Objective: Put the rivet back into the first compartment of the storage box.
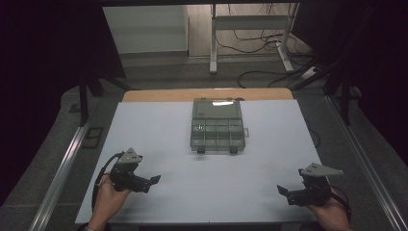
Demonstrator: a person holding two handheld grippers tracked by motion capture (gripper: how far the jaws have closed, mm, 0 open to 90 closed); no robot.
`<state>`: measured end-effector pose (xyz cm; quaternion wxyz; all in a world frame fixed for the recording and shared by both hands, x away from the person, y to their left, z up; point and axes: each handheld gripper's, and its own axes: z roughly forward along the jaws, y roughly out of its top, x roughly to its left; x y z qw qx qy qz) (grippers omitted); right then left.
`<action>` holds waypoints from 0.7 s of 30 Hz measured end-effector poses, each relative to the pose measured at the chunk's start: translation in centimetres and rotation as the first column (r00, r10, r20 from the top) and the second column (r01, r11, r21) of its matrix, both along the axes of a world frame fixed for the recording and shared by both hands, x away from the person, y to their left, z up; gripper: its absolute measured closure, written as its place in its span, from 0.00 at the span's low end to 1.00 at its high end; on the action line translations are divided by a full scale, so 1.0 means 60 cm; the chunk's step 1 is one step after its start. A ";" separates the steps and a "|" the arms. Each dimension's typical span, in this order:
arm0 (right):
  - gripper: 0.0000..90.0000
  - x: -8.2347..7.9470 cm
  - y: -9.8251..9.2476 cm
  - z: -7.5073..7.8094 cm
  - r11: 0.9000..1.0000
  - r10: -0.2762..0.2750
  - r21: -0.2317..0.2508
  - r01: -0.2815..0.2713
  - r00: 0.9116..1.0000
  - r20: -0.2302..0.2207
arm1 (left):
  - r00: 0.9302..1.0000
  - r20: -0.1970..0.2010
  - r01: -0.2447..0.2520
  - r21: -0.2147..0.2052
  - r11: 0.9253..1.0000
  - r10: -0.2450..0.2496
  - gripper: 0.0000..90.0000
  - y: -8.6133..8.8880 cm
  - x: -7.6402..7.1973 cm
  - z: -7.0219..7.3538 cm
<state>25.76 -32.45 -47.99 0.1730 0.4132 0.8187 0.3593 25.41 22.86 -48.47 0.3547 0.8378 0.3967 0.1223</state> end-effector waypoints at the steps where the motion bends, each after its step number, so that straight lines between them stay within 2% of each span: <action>1: 0.00 0.000 0.000 0.000 1.000 -0.002 0.000 0.002 1.000 -0.002 | 1.000 0.003 -0.001 0.004 1.000 0.001 0.00 0.003 -0.004 0.000; 5: 0.00 -0.001 0.000 0.000 1.000 -0.004 -0.001 0.004 1.000 -0.002 | 1.000 0.008 -0.019 0.007 1.000 0.018 0.00 0.015 -0.021 -0.001; 13: 0.00 -0.001 -0.001 -0.001 1.000 -0.005 -0.008 0.005 1.000 -0.007 | 0.998 -0.003 -0.060 0.039 0.997 0.060 0.00 0.044 -0.057 -0.012; 17: 0.00 0.000 -0.001 -0.003 1.000 0.001 -0.017 -0.002 1.000 -0.015 | 0.997 -0.009 -0.082 0.028 0.996 0.083 0.00 0.060 -0.068 -0.015; 21: 0.00 0.000 0.000 -0.003 1.000 0.002 -0.017 -0.003 1.000 -0.017 | 0.995 0.004 -0.102 -0.012 0.995 0.102 0.00 0.069 -0.073 -0.013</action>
